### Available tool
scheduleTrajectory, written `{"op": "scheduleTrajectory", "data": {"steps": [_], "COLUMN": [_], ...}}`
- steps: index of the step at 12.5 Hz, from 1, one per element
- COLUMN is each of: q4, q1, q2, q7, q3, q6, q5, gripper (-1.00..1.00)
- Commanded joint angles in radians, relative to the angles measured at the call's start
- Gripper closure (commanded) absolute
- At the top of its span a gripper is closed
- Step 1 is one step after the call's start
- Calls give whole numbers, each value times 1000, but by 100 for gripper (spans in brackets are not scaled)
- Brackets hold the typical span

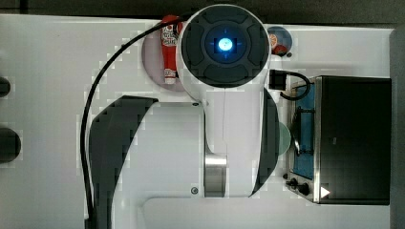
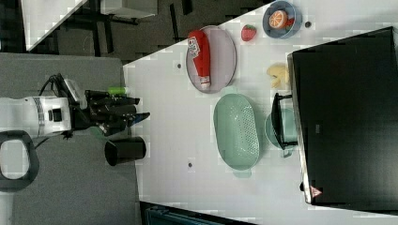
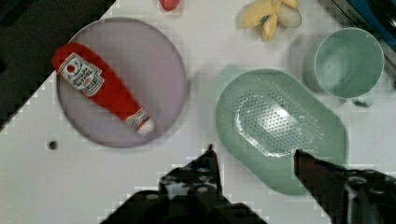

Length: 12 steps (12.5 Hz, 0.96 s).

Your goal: Drag strainer right to left.

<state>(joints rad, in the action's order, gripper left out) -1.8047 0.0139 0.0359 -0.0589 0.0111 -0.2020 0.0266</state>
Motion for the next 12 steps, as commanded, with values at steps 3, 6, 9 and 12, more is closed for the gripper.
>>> {"op": "scheduleTrajectory", "data": {"steps": [3, 6, 9, 12], "q4": [-278, -349, -476, -594], "q1": [-38, -37, -37, -37], "q2": [504, 477, 410, 305], "q7": [34, 32, -7, -166], "q3": [35, 34, 32, 31], "q6": [205, 139, -59, -273], "q5": [21, 20, 20, 20], "gripper": [-99, -100, -100, -100]}}
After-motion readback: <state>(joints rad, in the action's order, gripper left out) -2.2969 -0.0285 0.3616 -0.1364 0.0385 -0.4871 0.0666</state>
